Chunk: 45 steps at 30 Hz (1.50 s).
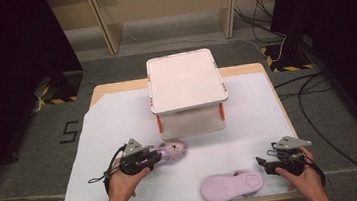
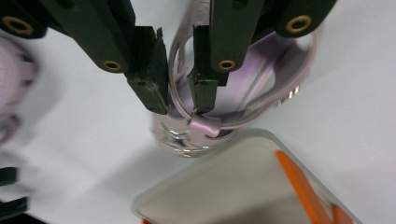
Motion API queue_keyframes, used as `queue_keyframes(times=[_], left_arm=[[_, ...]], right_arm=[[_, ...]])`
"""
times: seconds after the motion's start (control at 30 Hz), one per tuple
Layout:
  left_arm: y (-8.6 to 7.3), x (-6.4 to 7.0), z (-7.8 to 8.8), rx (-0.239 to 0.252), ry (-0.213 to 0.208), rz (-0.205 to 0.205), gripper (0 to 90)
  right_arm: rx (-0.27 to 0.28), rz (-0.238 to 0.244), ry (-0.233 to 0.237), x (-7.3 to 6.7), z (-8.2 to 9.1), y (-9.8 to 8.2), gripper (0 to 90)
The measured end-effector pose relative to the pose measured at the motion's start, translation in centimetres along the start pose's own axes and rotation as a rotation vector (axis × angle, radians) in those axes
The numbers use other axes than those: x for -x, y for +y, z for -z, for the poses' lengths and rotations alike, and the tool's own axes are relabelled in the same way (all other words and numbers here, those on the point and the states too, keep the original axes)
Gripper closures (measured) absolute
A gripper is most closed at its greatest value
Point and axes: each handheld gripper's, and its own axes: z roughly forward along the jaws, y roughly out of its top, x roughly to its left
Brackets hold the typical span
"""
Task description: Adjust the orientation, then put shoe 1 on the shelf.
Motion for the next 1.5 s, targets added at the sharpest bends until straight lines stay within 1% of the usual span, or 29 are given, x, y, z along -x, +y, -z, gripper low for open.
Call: queue_keyframes(times=[0.03,0.07,0.1,0.13,0.27,0.4,0.43,0.5,0.53,0.57,0.6,0.63,0.67,0.77,0.8,0.83,0.87,0.97,1.0,1.03,1.07,1.1,1.2,1.27,1.3,1.33,1.4,1.43,1.5], left_arm=[[-0.2,0.2,0.0,0.003,-0.019,0.015,75.6],[-0.8,0.7,0.1,0.004,-0.054,0.031,75.1],[-0.8,0.7,0.1,0.004,-0.054,0.031,75.4],[-1.1,0.9,0.1,0.005,-0.086,0.045,75.5],[-1.3,1.2,0.1,0.004,-0.098,0.043,73.2],[-1.3,1.4,0.4,0.001,-0.072,-0.01,65.2],[-1.4,1.5,0.8,0.007,-0.059,-0.042,61.3],[-1.4,1.5,1.0,0.012,-0.055,-0.047,60.1],[-1.4,1.6,1.5,0.038,-0.056,-0.054,56.5],[-1.4,1.6,1.5,0.038,-0.056,-0.054,54.9],[-1.1,1.6,2.3,0.064,-0.056,-0.063,53.7],[-1.1,1.6,2.3,0.064,-0.056,-0.063,53.7],[-1.0,1.6,2.6,0.076,-0.053,-0.072,53.7],[-0.6,1.4,3.4,0.084,-0.007,-0.137,50.9],[-0.6,1.1,3.4,0.089,0.002,-0.139,50.9],[-0.6,0.8,3.4,0.086,0.009,-0.139,50.5],[-0.8,0.1,2.9,0.07,0.023,-0.15,50.1],[-1.1,-0.2,2.3,0.053,0.028,-0.154,49.2],[-1.2,-0.2,2.1,0.04,0.032,-0.173,48.6],[-1.4,-0.1,1.5,0.018,0.05,-0.212,47.3],[-1.4,-0.1,1.5,0.018,0.05,-0.212,47.4],[-1.3,-0.1,1.1,0.003,0.06,-0.248,47.5],[-1.3,-0.2,0.7,-0.009,0.059,-0.266,52.0],[-1.5,-0.5,-0.3,-0.032,0.045,-0.29,54.0],[-1.5,-0.5,-0.3,-0.032,0.045,-0.29,56.3],[-1.7,-0.6,-0.8,-0.031,0.032,-0.294,60.6],[-1.6,-0.6,-0.7,-0.006,0.039,-0.297,70.9],[-1.6,-0.6,-0.7,-0.006,0.039,-0.297,77.3],[-1.3,-0.5,-0.5,0.0,0.055,-0.304,79.9]], right_arm=[[0.001,0.0,0.001,0.0,0.0,0.0,20.1],[0.001,0.004,0.004,-0.1,0.0,0.0,20.1],[0.001,0.004,0.004,-0.1,0.0,0.0,20.1],[-0.001,0.007,0.003,-0.1,-0.1,0.1,20.1],[-0.005,0.005,0.007,-0.2,-0.1,0.1,20.1],[-0.001,0.007,0.004,-0.1,-0.2,0.2,20.1],[-0.001,0.007,0.007,-0.1,-0.2,0.2,20.1],[-0.002,0.007,0.006,-0.1,-0.2,0.2,20.1],[0.0,0.008,0.007,-0.1,-0.1,0.2,20.1],[0.0,0.008,0.007,-0.1,-0.1,0.2,20.1],[0.001,0.005,0.007,-0.1,-0.1,0.2,20.1],[0.001,0.005,0.007,-0.1,-0.1,0.2,20.1],[0.001,0.004,0.007,0.0,-0.2,0.1,20.1],[0.002,-0.002,0.009,0.2,-0.3,0.0,20.1],[0.002,-0.002,0.009,0.2,-0.3,0.0,20.1],[0.003,-0.002,0.008,0.3,-0.2,0.0,20.1],[0.003,-0.008,0.008,0.3,-0.2,0.0,20.1],[0.009,-0.004,0.006,0.5,-0.2,0.0,20.1],[0.01,-0.004,0.006,0.5,-0.2,0.0,20.1],[0.009,-0.003,0.008,0.4,-0.2,0.1,20.1],[0.005,0.0,0.007,0.4,-0.2,0.1,20.1],[0.003,0.0,0.007,0.3,-0.2,0.0,20.1],[0.004,0.001,0.007,0.3,-0.2,0.0,20.2],[0.006,-0.002,0.005,0.3,-0.2,0.1,20.1],[0.006,-0.002,0.005,0.3,-0.2,0.1,20.1],[0.007,-0.001,0.008,0.3,-0.2,0.1,20.1],[0.005,-0.002,0.009,0.3,-0.3,0.1,20.1],[0.005,-0.002,0.009,0.3,-0.3,0.1,20.1],[0.003,-0.005,0.008,0.3,-0.3,0.1,20.1]])
